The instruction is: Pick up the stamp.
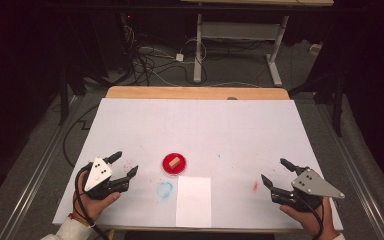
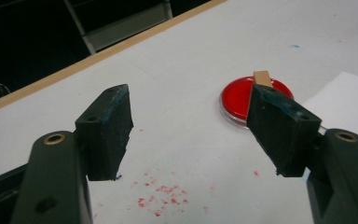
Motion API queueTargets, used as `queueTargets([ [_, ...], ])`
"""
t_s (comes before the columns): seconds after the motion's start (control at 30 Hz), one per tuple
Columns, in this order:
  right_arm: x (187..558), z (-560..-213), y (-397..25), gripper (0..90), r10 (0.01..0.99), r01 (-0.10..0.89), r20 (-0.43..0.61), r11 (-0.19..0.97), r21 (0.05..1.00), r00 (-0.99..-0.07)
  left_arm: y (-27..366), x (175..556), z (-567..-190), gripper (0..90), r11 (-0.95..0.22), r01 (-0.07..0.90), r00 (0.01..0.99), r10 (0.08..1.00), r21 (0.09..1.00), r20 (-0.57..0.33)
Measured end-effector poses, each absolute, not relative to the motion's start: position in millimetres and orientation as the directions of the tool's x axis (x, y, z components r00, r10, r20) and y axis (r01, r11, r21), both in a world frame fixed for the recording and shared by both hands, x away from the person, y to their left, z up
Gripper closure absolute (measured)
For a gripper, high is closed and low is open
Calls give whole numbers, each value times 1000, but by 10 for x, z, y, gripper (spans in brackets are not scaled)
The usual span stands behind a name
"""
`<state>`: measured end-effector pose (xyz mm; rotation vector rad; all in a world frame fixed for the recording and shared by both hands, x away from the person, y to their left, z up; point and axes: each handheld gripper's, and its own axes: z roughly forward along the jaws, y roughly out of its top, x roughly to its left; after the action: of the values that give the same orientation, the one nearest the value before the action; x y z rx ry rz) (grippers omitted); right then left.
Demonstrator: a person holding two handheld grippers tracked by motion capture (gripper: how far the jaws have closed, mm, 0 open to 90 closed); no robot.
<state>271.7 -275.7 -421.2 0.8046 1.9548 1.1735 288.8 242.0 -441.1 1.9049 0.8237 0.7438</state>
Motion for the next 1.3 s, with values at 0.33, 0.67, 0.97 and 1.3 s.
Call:
queueTargets([
  [0.33, 2763, -4233, -2759, 259, 797, 161, -252, 396, 904, -549, 2415, 2894, -4441, 262, -398, 286, 597, 786, 872, 163],
  [0.67, 2803, -4272, -2712, 259, 788, 177, -259, 419, 891, -559, 2416, 2922, -4352, 252, -433, 322, 613, 773, 842, 163],
  [0.97, 2821, -4276, -2707, 259, 790, 176, -269, 425, 888, -551, 2402, 2992, -4223, 253, -463, 339, 641, 751, 819, 159],
  [1.3, 2814, -4272, -2716, 260, 791, 176, -277, 431, 885, -545, 2259, 3102, -4121, 256, -512, 337, 684, 710, 790, 168],
])
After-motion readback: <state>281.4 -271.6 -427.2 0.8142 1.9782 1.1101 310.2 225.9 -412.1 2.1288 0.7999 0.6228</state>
